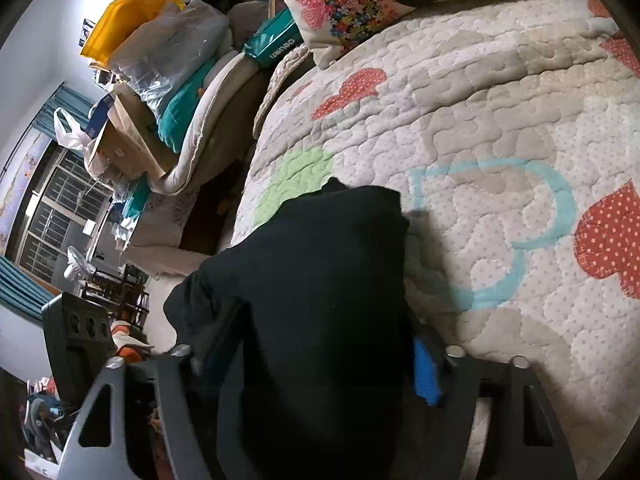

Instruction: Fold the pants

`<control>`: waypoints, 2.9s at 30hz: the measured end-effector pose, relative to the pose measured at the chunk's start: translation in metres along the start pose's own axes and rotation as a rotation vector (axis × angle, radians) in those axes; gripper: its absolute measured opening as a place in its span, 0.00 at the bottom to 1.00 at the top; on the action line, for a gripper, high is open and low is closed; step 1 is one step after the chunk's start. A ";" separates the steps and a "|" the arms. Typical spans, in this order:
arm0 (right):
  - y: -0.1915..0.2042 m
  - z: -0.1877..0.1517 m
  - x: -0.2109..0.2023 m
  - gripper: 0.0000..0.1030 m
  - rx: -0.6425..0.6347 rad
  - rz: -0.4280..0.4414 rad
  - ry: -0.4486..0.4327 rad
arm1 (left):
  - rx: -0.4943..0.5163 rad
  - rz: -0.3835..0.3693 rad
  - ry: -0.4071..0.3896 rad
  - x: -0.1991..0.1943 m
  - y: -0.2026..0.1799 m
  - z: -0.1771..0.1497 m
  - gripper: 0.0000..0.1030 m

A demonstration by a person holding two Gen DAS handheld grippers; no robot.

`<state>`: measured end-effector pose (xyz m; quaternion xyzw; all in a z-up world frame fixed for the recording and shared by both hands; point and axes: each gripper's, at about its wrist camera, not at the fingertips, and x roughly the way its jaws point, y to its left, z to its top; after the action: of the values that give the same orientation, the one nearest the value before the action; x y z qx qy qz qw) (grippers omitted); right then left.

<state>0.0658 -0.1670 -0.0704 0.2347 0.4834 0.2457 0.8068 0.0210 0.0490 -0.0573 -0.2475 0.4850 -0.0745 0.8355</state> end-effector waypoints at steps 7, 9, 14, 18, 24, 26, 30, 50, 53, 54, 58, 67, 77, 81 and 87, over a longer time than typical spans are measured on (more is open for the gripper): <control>0.010 -0.002 -0.004 0.56 -0.028 -0.003 -0.015 | -0.013 -0.028 -0.007 -0.007 -0.006 0.000 0.45; 0.011 -0.001 -0.007 0.53 -0.023 0.001 -0.022 | -0.008 -0.030 -0.013 -0.009 -0.010 0.000 0.44; 0.015 0.003 -0.018 0.49 -0.025 -0.002 -0.046 | 0.002 -0.055 -0.024 -0.012 -0.024 0.002 0.43; 0.016 0.009 -0.030 0.48 -0.036 -0.010 -0.071 | 0.015 -0.066 -0.023 -0.010 -0.034 0.003 0.43; 0.015 0.017 -0.041 0.46 -0.043 -0.018 -0.106 | 0.035 -0.072 -0.034 -0.005 -0.050 0.010 0.43; 0.012 0.020 -0.045 0.46 -0.039 -0.019 -0.119 | 0.037 -0.074 -0.038 -0.003 -0.054 0.014 0.43; 0.007 0.026 -0.054 0.46 -0.040 -0.031 -0.147 | 0.054 -0.072 -0.049 0.000 -0.065 0.020 0.43; 0.002 0.080 -0.031 0.46 -0.124 -0.165 -0.109 | 0.096 -0.009 -0.010 0.040 -0.080 0.070 0.42; -0.002 0.082 -0.023 0.46 -0.125 -0.182 -0.095 | 0.068 -0.001 0.007 0.049 -0.073 0.074 0.42; -0.004 0.082 -0.021 0.46 -0.125 -0.187 -0.090 | 0.063 0.001 0.011 0.051 -0.072 0.075 0.42; -0.015 0.083 -0.016 0.49 -0.100 -0.197 -0.075 | 0.024 -0.001 0.035 0.057 -0.064 0.077 0.49; -0.031 0.080 -0.025 0.62 -0.007 -0.212 -0.108 | -0.189 -0.145 0.112 0.060 -0.028 0.081 0.58; -0.029 0.112 -0.019 0.67 -0.058 -0.297 -0.116 | -0.193 -0.025 0.013 0.058 -0.015 0.108 0.64; -0.049 0.122 -0.009 0.72 0.009 -0.323 -0.108 | -0.205 -0.019 0.018 0.063 -0.011 0.112 0.66; -0.070 0.125 -0.012 0.77 0.085 -0.287 -0.119 | -0.244 -0.054 0.026 0.065 -0.004 0.113 0.68</control>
<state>0.1849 -0.2457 -0.0524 0.2112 0.4733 0.0929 0.8502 0.1504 0.0605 -0.0598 -0.3592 0.4945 -0.0406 0.7904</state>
